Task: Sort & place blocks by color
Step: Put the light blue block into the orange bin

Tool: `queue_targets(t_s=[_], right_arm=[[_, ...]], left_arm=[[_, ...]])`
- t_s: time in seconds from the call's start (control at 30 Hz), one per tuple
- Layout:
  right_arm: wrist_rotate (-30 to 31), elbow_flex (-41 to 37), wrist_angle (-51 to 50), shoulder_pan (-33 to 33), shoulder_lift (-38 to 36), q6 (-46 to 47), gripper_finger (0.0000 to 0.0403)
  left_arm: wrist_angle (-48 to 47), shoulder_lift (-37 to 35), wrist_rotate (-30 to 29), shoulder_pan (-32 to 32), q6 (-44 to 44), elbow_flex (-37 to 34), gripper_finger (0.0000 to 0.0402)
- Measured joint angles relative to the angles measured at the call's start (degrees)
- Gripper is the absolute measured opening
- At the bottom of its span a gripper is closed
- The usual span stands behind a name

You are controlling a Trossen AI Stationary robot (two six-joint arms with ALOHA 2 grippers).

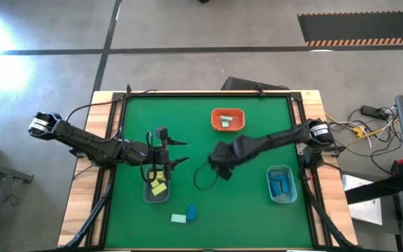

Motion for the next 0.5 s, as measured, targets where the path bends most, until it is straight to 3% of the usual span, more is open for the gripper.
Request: queue_targets(t_s=[0.4,0.5], right_arm=[[-0.20,0.00,0.37,-18.72,-0.06,-22.32,0.0111],[0.09,0.00,0.87,-21.88,0.19,-31.46,0.0111]], left_arm=[[0.02,0.01,0.00,0.04,-0.09,0.00,0.0228],[0.02,0.01,0.00,0.07,-0.09,0.00,0.0228]])
